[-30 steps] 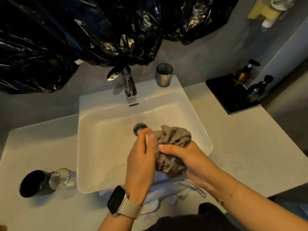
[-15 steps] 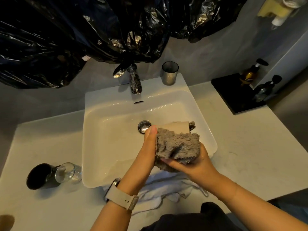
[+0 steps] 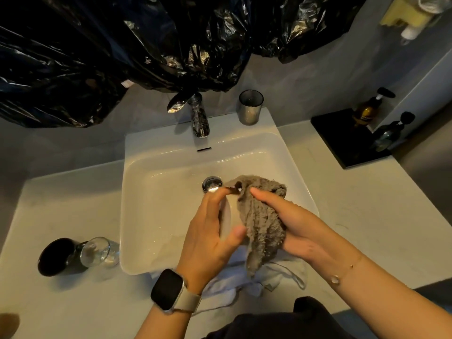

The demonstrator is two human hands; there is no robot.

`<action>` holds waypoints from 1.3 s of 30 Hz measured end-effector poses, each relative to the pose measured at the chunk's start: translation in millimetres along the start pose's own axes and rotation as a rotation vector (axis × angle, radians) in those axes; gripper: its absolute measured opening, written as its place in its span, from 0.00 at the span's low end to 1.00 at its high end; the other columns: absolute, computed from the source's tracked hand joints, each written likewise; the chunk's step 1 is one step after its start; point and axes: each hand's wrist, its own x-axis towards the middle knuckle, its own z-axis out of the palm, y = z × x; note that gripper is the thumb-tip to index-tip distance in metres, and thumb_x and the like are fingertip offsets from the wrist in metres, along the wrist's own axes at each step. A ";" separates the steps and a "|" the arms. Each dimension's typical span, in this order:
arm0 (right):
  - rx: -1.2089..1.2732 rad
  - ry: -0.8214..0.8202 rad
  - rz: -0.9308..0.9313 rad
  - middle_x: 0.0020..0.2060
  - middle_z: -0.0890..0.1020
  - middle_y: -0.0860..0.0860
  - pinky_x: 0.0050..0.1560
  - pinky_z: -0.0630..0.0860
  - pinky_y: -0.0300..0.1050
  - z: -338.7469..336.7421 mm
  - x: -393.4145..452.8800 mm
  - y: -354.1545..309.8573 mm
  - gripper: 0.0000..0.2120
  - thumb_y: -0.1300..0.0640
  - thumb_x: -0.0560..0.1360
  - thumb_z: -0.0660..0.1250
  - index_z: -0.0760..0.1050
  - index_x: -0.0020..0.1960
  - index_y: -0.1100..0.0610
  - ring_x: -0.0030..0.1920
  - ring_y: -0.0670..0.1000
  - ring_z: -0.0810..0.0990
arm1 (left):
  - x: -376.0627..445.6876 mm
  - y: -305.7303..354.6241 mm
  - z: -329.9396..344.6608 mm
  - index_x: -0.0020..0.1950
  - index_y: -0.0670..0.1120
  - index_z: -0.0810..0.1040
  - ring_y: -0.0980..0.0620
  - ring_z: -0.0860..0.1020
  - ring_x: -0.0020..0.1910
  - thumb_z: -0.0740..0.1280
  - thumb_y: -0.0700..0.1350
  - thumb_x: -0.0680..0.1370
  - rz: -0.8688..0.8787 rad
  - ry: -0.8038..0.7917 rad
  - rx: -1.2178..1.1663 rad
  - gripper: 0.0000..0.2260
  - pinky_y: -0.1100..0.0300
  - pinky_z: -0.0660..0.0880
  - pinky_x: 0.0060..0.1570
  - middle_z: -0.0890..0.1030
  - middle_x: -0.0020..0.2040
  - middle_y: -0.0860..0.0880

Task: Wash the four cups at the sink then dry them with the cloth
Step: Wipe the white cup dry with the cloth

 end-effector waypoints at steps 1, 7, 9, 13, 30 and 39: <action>0.031 0.001 0.041 0.44 0.85 0.60 0.42 0.82 0.45 -0.4 1.3 -0.1 0.17 0.56 0.70 0.67 0.80 0.55 0.64 0.41 0.54 0.85 | -1.2 -1.2 -1.5 0.68 0.72 0.57 0.57 0.79 0.54 0.55 0.74 0.74 0.012 -0.017 0.043 0.23 0.55 0.78 0.48 0.73 0.63 0.59; -0.398 -0.008 -0.365 0.48 0.86 0.51 0.49 0.80 0.40 -5.2 -11.0 14.4 0.13 0.58 0.73 0.71 0.79 0.56 0.58 0.51 0.50 0.84 | -6.3 5.5 10.0 0.67 0.65 0.61 0.64 0.77 0.60 0.54 0.71 0.76 -0.187 0.080 -0.229 0.22 0.68 0.74 0.56 0.77 0.60 0.67; -0.561 -0.057 -0.429 0.48 0.86 0.43 0.51 0.77 0.34 -8.3 -16.6 18.8 0.12 0.58 0.72 0.71 0.78 0.55 0.53 0.53 0.44 0.83 | -2.8 11.0 10.3 0.63 0.57 0.65 0.73 0.76 0.53 0.56 0.59 0.80 -0.281 0.105 -0.330 0.14 0.76 0.72 0.50 0.77 0.53 0.74; -0.632 0.061 -0.587 0.47 0.83 0.33 0.52 0.74 0.28 -10.4 -20.5 27.9 0.15 0.54 0.68 0.68 0.76 0.55 0.47 0.53 0.36 0.81 | 11.3 15.1 10.6 0.54 0.48 0.69 0.64 0.80 0.44 0.55 0.37 0.84 -0.369 0.139 -0.381 0.07 0.75 0.73 0.40 0.80 0.41 0.58; -0.192 0.372 -0.336 0.51 0.85 0.53 0.57 0.78 0.50 -9.7 -6.5 29.0 0.27 0.42 0.68 0.67 0.76 0.60 0.58 0.53 0.51 0.84 | 1.6 11.5 16.3 0.66 0.65 0.63 0.54 0.81 0.54 0.54 0.70 0.76 -0.285 0.135 -0.142 0.21 0.47 0.78 0.54 0.80 0.55 0.56; -0.097 0.430 -0.269 0.48 0.86 0.55 0.54 0.79 0.51 -14.9 -4.7 26.4 0.19 0.46 0.72 0.67 0.79 0.57 0.58 0.50 0.53 0.85 | -2.5 8.6 18.2 0.67 0.70 0.58 0.66 0.73 0.58 0.56 0.72 0.74 -0.151 0.079 0.084 0.23 0.70 0.72 0.54 0.70 0.61 0.68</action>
